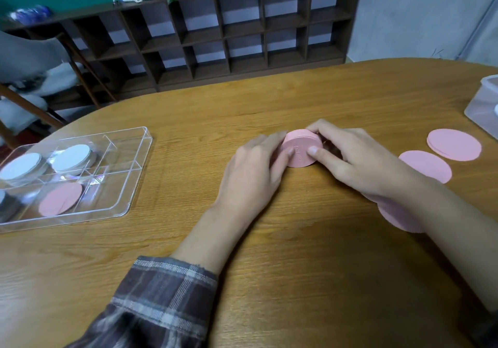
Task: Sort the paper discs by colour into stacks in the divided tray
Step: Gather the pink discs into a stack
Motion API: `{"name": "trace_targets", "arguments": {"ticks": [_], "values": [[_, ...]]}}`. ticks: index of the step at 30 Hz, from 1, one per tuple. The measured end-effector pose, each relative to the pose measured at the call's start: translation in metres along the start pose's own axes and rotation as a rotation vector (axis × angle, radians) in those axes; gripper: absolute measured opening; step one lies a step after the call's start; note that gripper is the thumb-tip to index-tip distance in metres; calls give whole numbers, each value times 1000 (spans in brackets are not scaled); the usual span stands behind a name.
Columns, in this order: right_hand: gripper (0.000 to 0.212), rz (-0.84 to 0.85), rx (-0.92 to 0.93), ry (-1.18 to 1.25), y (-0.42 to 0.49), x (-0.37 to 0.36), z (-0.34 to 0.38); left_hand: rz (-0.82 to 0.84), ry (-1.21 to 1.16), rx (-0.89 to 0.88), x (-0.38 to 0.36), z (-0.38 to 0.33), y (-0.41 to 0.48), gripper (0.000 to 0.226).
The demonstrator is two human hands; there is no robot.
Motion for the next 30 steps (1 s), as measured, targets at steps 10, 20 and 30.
{"name": "trace_targets", "arguments": {"ticks": [10, 20, 30], "values": [[20, -196, -67, 13, -32, 43, -10, 31, -89, -15, -5, -12, -7, 36], [17, -483, -161, 3, -82, 79, -51, 156, -120, -210, -34, -83, -7, 46], [14, -640, -213, 113, -84, 100, -82, 346, -17, -375, -66, -131, 25, 73]]}}
Point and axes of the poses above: each hand's wrist, its own y-axis towards the middle knuckle, its own x-axis out of the back of the hand, z = x × y, the point moved 1 cm from there along y, towards the middle knuckle, and after that the axes turned 10 degrees about y, right-handed, at the moved point
